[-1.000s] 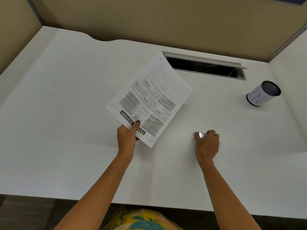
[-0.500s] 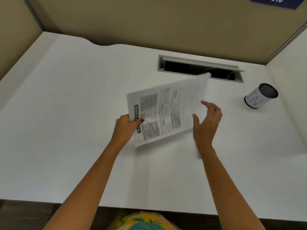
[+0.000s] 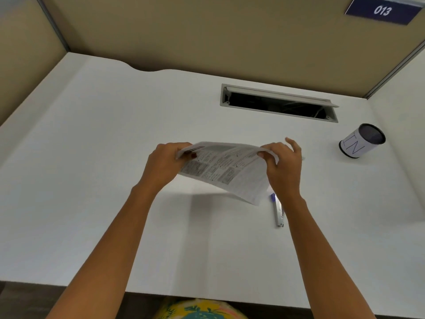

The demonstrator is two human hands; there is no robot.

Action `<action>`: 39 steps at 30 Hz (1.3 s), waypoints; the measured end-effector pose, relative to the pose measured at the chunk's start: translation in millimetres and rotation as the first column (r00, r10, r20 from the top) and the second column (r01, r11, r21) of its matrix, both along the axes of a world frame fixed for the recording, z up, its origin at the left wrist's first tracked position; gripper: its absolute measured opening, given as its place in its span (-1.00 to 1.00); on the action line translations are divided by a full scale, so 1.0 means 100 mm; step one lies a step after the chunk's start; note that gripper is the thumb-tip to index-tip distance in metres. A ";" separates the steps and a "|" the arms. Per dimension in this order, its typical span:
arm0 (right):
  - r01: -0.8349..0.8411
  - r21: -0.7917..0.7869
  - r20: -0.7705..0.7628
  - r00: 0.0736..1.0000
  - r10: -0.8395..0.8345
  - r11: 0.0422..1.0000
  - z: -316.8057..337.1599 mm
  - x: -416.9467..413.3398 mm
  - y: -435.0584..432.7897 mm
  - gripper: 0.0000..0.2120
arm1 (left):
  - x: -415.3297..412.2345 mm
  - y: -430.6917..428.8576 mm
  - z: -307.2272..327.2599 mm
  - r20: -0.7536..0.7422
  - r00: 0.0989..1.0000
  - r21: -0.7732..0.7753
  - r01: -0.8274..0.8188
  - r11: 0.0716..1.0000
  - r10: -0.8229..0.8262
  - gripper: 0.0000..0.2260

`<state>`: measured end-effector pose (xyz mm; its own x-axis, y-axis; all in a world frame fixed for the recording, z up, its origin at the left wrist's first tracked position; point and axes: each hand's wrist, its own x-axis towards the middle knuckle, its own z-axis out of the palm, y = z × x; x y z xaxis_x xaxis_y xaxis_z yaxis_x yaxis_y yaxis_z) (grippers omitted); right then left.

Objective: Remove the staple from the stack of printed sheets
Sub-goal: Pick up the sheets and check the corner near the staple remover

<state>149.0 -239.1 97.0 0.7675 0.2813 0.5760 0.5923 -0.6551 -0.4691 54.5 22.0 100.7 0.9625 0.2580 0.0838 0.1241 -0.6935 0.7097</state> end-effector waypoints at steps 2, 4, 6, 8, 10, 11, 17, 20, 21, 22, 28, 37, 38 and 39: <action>0.040 0.075 -0.052 0.998 -0.037 0.996 -0.02 -0.05 -0.03 -0.94 | 0.00 0.02 -0.02 0.055 0.997 -0.043 -0.048 0.998 0.050 -0.87; 0.098 0.195 -0.143 0.987 -0.071 0.976 -0.04 -0.10 -0.06 -0.93 | -0.01 0.06 -0.05 0.156 0.982 -0.131 -0.086 0.988 0.107 -0.75; 0.197 0.330 -0.277 0.955 -0.105 0.923 -0.06 -0.14 -0.08 -0.91 | -0.01 0.10 -0.09 0.181 0.969 -0.211 -0.129 0.969 0.169 -0.58; 0.314 0.418 -0.430 0.895 -0.119 0.853 -0.11 -0.18 -0.08 -0.91 | -0.01 0.10 -0.14 0.122 0.968 -0.326 -0.170 0.930 0.220 -0.53; 0.412 0.480 -0.557 0.825 -0.094 0.775 -0.17 -0.22 -0.06 -0.95 | -0.01 0.05 -0.20 0.047 0.975 -0.436 -0.174 0.883 0.216 -0.57; 0.447 0.506 -0.603 0.795 -0.068 0.738 -0.20 -0.23 -0.03 -0.95 | -0.01 0.02 -0.23 0.013 0.980 -0.470 -0.171 0.866 0.200 -0.62; 0.569 0.537 -0.753 0.656 0.051 0.623 -0.36 -0.26 0.19 -0.95 | 0.01 -0.26 -0.37 -0.076 0.990 -0.674 -0.141 0.725 0.122 -0.71; 0.577 0.528 -0.772 0.631 0.071 0.623 -0.41 -0.24 0.31 -0.96 | 0.03 -0.31 -0.42 -0.081 0.981 -0.681 -0.183 0.710 0.175 -0.78; 0.571 0.530 -0.772 0.630 0.079 0.627 -0.41 -0.21 0.35 -0.96 | 0.05 -0.32 -0.44 -0.086 0.975 -0.677 -0.210 0.706 0.207 -0.79; 0.563 0.532 -0.771 0.630 0.088 0.633 -0.42 -0.19 0.39 -0.94 | 0.07 -0.32 -0.46 -0.087 0.965 -0.670 -0.241 0.702 0.248 -0.79; 0.471 0.545 -0.762 0.623 0.176 0.693 -0.36 0.00 0.56 -0.93 | 0.28 -0.15 -0.58 -0.119 0.916 -0.551 -0.383 0.742 0.384 -0.68; 0.194 0.649 -0.669 0.605 0.431 0.735 -0.11 0.34 0.66 -0.80 | 0.69 0.01 -0.74 -0.397 0.906 -0.697 -0.403 0.593 0.148 -0.52; 0.195 0.647 -0.670 0.607 0.428 0.737 -0.10 0.40 0.67 -0.79 | 0.73 0.03 -0.75 -0.368 0.918 -0.708 -0.378 0.596 0.145 -0.54; 0.210 0.637 -0.678 0.610 0.410 0.741 -0.10 0.45 0.68 -0.78 | 0.76 0.04 -0.75 -0.331 0.931 -0.722 -0.354 0.595 0.152 -0.60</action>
<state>193.8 -171.1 87.4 0.9674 0.2172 -0.1300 -0.1346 0.0065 -0.9909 130.2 26.4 25.9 0.8123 0.3663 -0.4538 0.4227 0.1664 0.8909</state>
